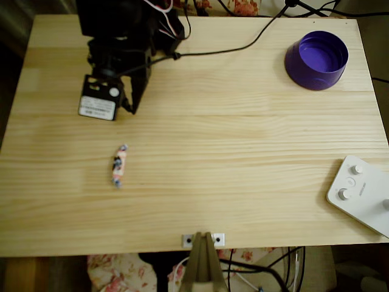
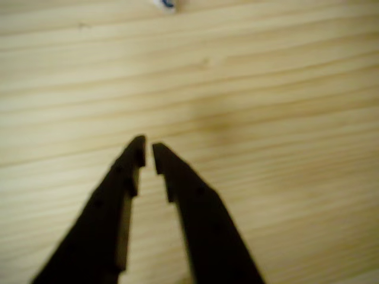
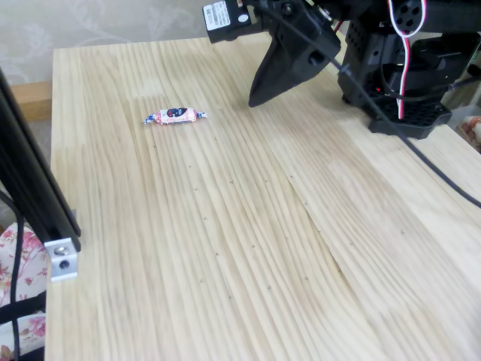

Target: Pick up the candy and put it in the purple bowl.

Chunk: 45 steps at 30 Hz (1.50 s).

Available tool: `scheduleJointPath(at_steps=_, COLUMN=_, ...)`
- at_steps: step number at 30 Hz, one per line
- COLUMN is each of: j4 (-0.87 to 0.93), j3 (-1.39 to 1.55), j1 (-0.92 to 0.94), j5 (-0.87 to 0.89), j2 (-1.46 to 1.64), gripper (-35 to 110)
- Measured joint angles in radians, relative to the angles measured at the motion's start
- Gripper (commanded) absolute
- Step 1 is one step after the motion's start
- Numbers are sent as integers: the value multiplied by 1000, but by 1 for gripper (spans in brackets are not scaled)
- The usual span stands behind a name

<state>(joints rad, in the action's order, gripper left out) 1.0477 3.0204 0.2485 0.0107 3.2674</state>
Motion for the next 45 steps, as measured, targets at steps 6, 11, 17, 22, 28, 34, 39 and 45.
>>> scheduleJointPath(at_steps=6, j4=14, j3=-8, j1=-2, j5=0, j2=-46, gripper=-1)
scheduleJointPath(at_steps=11, j4=14, j3=-57, j1=-21, j5=0, j2=-92, gripper=-1)
scheduleJointPath(at_steps=17, j4=-55, j3=-121, j1=-21, j5=0, j2=-206, gripper=-1)
scheduleJointPath(at_steps=22, j4=-141, j3=-193, j1=-31, j5=26, j2=-350, gripper=-1)
scheduleJointPath(at_steps=28, j4=-229, j3=-295, j1=-54, j5=69, j2=-512, gripper=-1)
scheduleJointPath(at_steps=34, j4=-288, j3=-414, j1=-72, j5=98, j2=-727, gripper=-1)
scheduleJointPath(at_steps=39, j4=-333, j3=-528, j1=-75, j5=95, j2=-920, gripper=3)
scheduleJointPath(at_steps=45, j4=-360, j3=-666, j1=-75, j5=94, j2=-1147, gripper=8)
